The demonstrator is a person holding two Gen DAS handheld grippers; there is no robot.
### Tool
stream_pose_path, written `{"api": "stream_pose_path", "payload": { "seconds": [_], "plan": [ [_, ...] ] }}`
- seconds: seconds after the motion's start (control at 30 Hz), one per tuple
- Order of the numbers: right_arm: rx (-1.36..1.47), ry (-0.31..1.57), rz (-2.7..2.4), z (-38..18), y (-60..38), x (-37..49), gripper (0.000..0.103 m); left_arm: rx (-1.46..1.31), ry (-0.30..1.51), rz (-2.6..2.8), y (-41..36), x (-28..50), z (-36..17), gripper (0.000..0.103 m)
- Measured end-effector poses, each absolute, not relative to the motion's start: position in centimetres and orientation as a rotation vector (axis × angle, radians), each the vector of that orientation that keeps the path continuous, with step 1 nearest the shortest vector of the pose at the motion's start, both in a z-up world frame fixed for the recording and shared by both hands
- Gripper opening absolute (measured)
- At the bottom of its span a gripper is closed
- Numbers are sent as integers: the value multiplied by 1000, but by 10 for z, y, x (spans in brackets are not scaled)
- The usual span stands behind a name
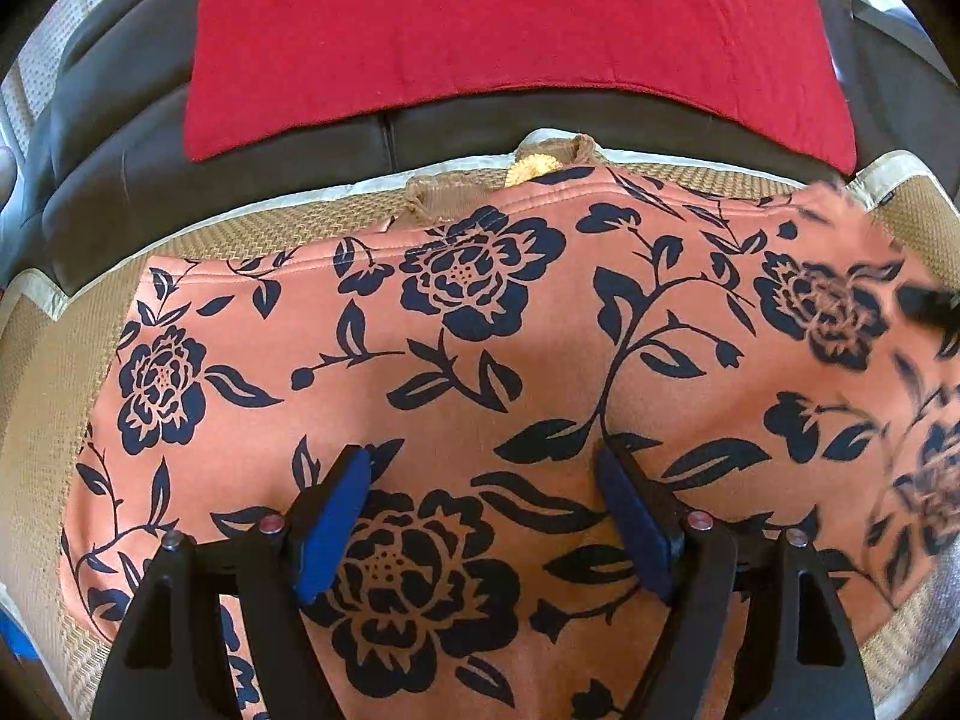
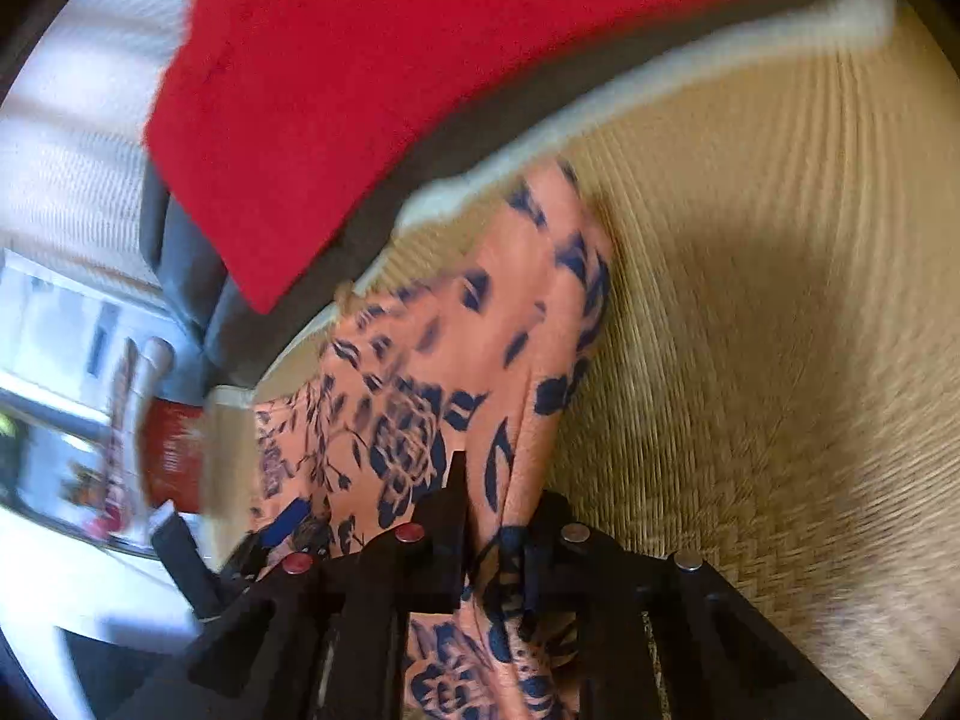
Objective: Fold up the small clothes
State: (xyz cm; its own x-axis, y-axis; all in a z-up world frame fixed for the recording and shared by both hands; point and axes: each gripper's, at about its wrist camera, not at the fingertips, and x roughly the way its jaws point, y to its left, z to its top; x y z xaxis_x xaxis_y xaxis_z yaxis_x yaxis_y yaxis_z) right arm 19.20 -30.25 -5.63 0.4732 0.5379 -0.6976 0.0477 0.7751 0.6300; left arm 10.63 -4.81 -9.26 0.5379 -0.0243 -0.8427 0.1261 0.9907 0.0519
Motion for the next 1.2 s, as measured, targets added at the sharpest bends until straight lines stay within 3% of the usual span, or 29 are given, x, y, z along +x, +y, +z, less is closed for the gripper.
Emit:
{"api": "stream_pose_path", "payload": {
  "seconds": [0.07, 0.17, 0.23, 0.27, 0.3, 0.47, 0.67, 0.77, 1.03, 1.2],
  "plan": [
    [578, 989, 289, -41, -294, 183, 12, 110, 996, -88, -48, 106, -93, 80],
    [522, 1062, 189, -64, -289, 185, 17, 112, 995, -91, -48, 105, -93, 80],
    [561, 1064, 156, -69, -295, 180, 34, 97, 1001, -94, -46, 106, -93, 80],
    [562, 1028, 122, -63, -298, 172, 62, 90, 1002, -91, -46, 106, -93, 80],
    [561, 995, 98, -57, -301, 166, 79, 89, 1001, -85, -46, 107, -93, 80],
    [731, 762, 78, -25, -306, 87, 79, 84, 998, -77, -46, 106, -93, 80],
    [1016, 819, 170, -73, -260, 15, 79, 87, 995, -56, -48, 105, -93, 80],
    [1049, 894, 180, -98, -250, 27, 79, 93, 1004, -58, -49, 106, -92, 80],
    [1178, 851, 155, -106, -258, 77, 80, -29, 988, -81, -20, 109, -70, 79],
    [1223, 826, 137, -111, -279, 70, 80, 33, 1019, -79, -27, 114, -92, 81]
  ]
}}
